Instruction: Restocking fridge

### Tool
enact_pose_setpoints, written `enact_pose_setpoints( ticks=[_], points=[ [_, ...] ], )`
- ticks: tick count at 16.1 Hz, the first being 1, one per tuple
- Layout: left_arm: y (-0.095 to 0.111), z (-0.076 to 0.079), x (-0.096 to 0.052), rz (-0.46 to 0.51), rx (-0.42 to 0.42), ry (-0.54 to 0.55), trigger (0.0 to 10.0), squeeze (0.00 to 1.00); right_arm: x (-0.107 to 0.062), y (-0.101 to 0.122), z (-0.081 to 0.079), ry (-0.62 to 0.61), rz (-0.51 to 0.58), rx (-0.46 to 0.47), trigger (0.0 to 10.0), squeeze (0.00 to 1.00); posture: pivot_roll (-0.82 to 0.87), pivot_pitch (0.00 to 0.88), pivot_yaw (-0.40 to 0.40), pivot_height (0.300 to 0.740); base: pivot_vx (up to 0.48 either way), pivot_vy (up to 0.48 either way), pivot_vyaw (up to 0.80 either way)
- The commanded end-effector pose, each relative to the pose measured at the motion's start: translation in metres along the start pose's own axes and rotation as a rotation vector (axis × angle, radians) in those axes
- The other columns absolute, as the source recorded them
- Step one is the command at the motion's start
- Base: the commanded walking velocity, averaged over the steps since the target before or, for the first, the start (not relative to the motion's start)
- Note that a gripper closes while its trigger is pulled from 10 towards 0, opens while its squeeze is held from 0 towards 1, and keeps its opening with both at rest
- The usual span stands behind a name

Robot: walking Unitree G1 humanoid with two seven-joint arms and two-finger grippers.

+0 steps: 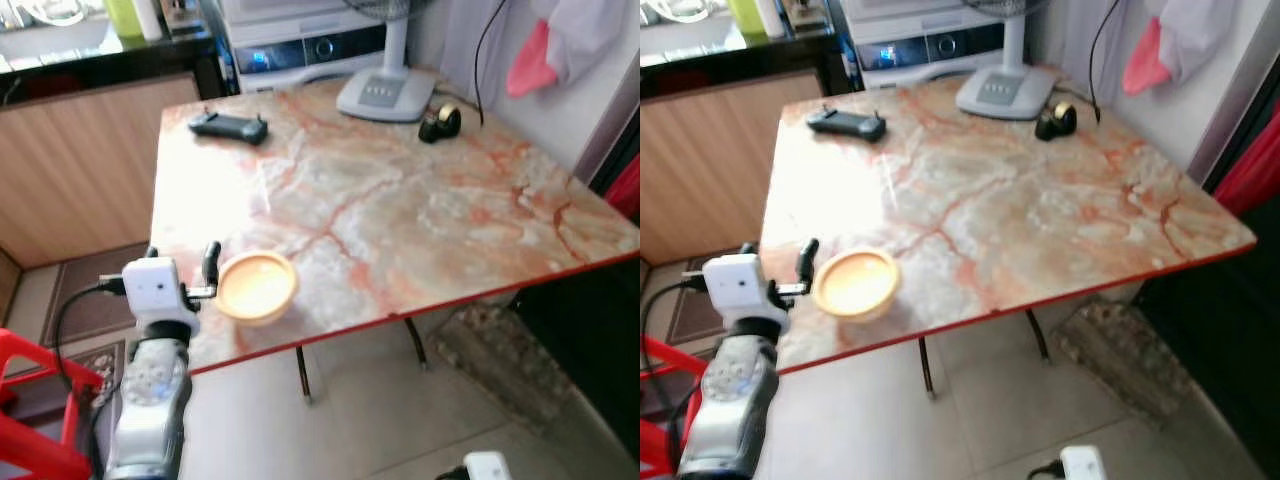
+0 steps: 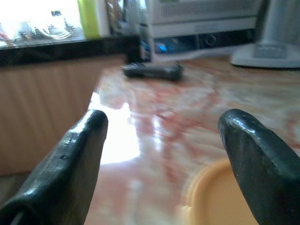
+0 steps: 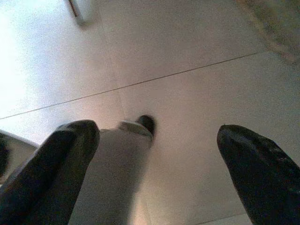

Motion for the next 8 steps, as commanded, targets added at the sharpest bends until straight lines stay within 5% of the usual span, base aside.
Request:
enact_pose_setpoints(
  ticks=[1,3,7,8],
  points=[
    [0.0103,-0.0056,0.0013,0.041,0.005,0.006,10.0,0.00,-0.0002,-0.0048,-0.0035,0.009,-0.011,0.007,10.0,0.00,0.04,0.071,0.032,0.740,0.000,0.000,0.00],
    [0.0084,-0.0048,0.0010,0.018,-0.015,0.000,10.0,0.00,0.0000,-0.0052,-0.0040,0.013,-0.019,0.003,10.0,0.00,0.04,0.072,0.032,0.740,0.000,0.000,0.00],
    [0.0039,-0.0109,0.0073,-0.042,-0.241,0.036,10.0,0.00,0.0003,-0.0052,-0.0052,0.013,-0.020,0.008,10.0,0.00,0.05,0.078,0.036,0.740,0.000,0.000,0.00],
    [0.0028,-0.0110,0.0090,-0.052,-0.275,0.030,10.0,0.48,0.0003,-0.0051,-0.0052,0.013,-0.019,0.011,10.0,0.00,0.05,0.079,0.035,0.740,0.000,0.000,0.00]
  ],
)
Point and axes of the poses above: a point about 5 cm out from each wrist's last joint towards the gripper, its own x axis pointing out of the wrist towards the gripper, its own y axis along the axis of the wrist's last joint, z = x × y, the point moved 1 cm from there along x, pointing out of the wrist towards the gripper, and after that the axes turned 7 degrees about x, right-handed, at the moved point
